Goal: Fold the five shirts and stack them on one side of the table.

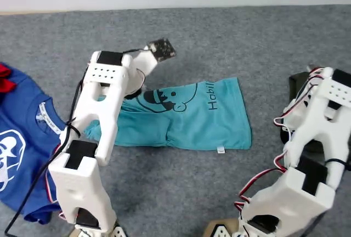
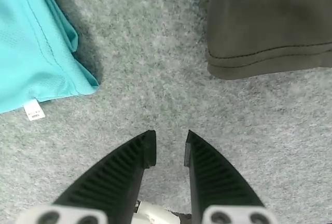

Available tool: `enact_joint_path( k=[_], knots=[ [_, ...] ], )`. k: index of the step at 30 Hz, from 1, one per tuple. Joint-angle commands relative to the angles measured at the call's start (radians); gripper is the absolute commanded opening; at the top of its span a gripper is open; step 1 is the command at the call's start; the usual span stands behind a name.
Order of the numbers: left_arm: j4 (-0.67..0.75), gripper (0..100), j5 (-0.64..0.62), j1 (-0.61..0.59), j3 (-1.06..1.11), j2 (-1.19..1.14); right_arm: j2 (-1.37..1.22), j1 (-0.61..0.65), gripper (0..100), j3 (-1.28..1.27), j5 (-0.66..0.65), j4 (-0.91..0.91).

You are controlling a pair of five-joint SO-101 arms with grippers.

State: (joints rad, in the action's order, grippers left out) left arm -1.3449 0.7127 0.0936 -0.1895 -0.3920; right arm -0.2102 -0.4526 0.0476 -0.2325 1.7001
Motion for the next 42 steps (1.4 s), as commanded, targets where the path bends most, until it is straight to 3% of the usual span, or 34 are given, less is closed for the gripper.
enact_joint_path(
  k=[1,6,13,20,30,42],
  knots=[
    [-0.126,1,-0.018,0.011,-0.113,0.018,0.051,0.007,10.4,0.008,-0.009,-0.007],
    [-0.413,0,0.074,0.069,-0.173,0.008,0.051,0.005,10.4,0.009,-0.009,-0.013],
    [-0.358,0,0.080,0.058,-0.025,-0.057,0.051,0.007,10.4,0.009,-0.009,-0.036],
    [-0.210,1,0.075,0.021,-0.101,-0.250,0.051,0.007,10.4,0.009,-0.009,-0.036],
    [-0.368,1,0.074,0.046,-0.430,-0.292,0.051,0.007,10.4,0.009,-0.009,-0.036],
    [-0.402,0,0.071,0.035,-0.484,-0.298,0.059,0.007,10.2,0.008,-0.009,-0.018]
  ],
)
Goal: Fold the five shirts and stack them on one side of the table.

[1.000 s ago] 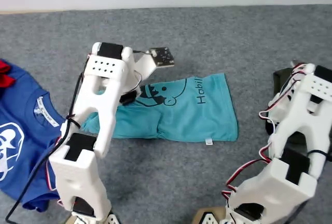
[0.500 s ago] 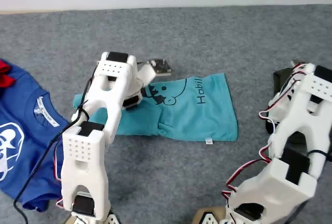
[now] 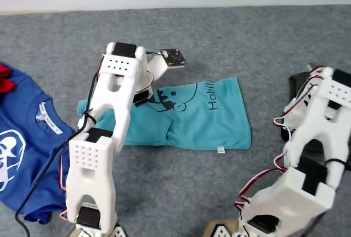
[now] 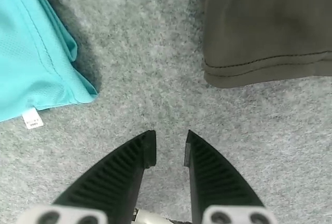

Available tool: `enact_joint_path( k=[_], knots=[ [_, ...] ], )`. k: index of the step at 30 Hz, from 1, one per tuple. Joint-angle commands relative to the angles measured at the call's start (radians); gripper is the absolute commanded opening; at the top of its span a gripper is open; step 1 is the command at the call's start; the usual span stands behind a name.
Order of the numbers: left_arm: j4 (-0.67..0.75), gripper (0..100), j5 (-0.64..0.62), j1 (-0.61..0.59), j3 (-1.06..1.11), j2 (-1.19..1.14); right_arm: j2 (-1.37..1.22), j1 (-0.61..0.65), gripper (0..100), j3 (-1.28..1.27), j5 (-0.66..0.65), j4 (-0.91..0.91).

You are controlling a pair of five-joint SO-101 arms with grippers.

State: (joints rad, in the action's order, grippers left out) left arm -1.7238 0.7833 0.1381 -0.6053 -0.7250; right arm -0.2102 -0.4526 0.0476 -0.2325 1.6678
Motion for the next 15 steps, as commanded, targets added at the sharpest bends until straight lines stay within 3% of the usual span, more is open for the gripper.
enact_joint_path(
  k=[1,10,15],
  knots=[
    [-0.029,0,-0.017,-0.009,-0.081,0.054,0.061,0.007,10.2,0.009,-0.009,0.025],
    [-0.028,0,-0.262,-0.017,-0.117,0.367,0.064,0.047,10.2,0.038,-0.009,0.082],
    [-0.029,0,-0.468,-0.124,-0.113,0.516,0.079,0.096,10.1,0.094,-0.009,0.120]
  ],
)
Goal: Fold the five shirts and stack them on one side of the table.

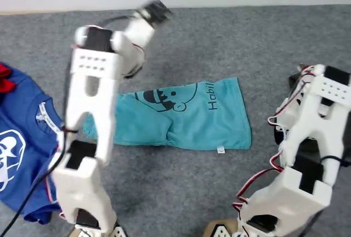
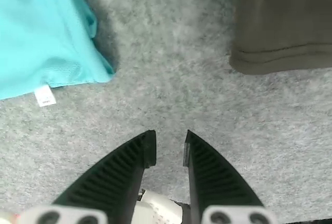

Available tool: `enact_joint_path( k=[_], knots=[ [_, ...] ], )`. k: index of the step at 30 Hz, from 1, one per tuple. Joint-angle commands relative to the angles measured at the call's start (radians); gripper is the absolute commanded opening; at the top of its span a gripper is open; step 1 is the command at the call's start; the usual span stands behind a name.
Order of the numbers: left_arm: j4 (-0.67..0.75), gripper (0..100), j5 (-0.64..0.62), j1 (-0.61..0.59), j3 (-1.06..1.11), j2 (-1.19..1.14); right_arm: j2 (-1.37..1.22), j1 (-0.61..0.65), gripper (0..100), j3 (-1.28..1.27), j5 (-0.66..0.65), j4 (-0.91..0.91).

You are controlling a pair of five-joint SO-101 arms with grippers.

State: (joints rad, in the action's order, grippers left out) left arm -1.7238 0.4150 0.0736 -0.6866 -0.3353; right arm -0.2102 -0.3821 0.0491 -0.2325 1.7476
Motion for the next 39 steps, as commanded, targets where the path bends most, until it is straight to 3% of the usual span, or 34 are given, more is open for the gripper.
enact_joint_path(
  k=[1,10,15,22,27,33,39],
  knots=[
    [-0.029,0,-0.132,-0.084,-0.022,0.152,0.096,0.039,10.1,0.092,-0.009,0.041],
    [-0.029,0,-0.187,-0.262,0.306,0.535,0.251,0.242,10.1,0.089,-0.002,0.035],
    [-0.028,0,-0.184,-0.313,0.542,0.786,0.162,0.337,10.3,0.098,0.041,-0.013],
    [-0.028,0,-0.149,-0.499,0.759,1.002,-0.021,0.473,13.5,0.180,0.126,-0.099],
    [-0.028,0,-0.032,-0.635,0.825,1.085,-0.162,0.515,24.7,0.281,0.127,-0.142],
    [-0.028,0,0.026,-0.720,0.858,1.137,-0.329,0.527,24.6,0.397,0.127,-0.205],
    [-0.028,0,0.031,-0.730,0.892,1.143,-0.463,0.518,24.6,0.499,0.127,-0.239]
  ],
)
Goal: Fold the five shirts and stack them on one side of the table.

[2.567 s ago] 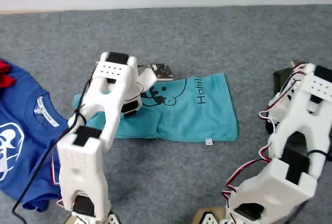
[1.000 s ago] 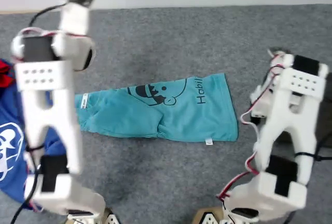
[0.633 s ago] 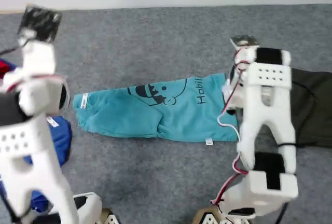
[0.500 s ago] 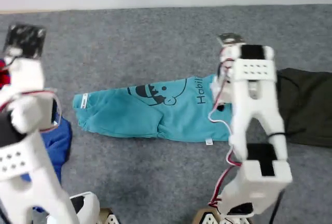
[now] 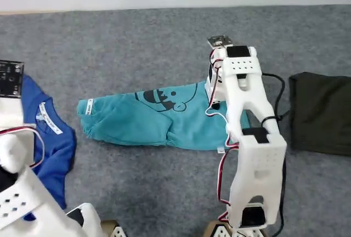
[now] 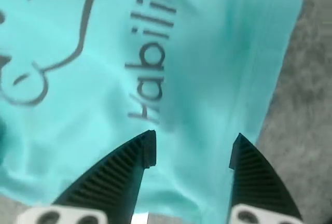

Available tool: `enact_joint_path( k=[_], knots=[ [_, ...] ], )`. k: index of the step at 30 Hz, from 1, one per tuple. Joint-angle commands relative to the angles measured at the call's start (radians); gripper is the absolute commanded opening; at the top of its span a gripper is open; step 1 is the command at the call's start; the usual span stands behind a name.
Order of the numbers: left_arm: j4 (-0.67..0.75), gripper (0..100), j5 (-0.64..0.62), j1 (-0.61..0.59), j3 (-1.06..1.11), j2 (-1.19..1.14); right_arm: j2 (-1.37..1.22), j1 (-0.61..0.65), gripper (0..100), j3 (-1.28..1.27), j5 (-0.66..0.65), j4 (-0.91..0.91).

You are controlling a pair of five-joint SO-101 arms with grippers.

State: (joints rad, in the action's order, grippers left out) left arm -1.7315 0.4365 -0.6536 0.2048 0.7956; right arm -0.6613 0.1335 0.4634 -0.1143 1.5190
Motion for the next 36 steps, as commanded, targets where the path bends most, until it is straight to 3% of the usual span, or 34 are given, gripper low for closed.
enact_joint_path(
  k=[1,11,27,33,36],
  knots=[
    [-0.020,0,0.009,-0.003,0.004,0.008,-0.027,-0.004,24.6,0.101,0.009,-0.008],
    [-0.005,0,0.009,0.002,0.033,0.006,-0.068,-0.085,24.6,0.153,0.008,0.004],
    [-0.005,0,0.009,0.003,0.033,0.006,-0.168,-0.088,24.1,0.157,0.009,-0.021],
    [-0.005,0,0.009,0.003,0.039,0.006,-0.168,-0.087,9.2,0.157,0.009,-0.008],
    [0.003,0,0.009,0.003,0.076,0.008,-0.168,-0.085,8.4,0.157,0.009,-0.007]
  ],
)
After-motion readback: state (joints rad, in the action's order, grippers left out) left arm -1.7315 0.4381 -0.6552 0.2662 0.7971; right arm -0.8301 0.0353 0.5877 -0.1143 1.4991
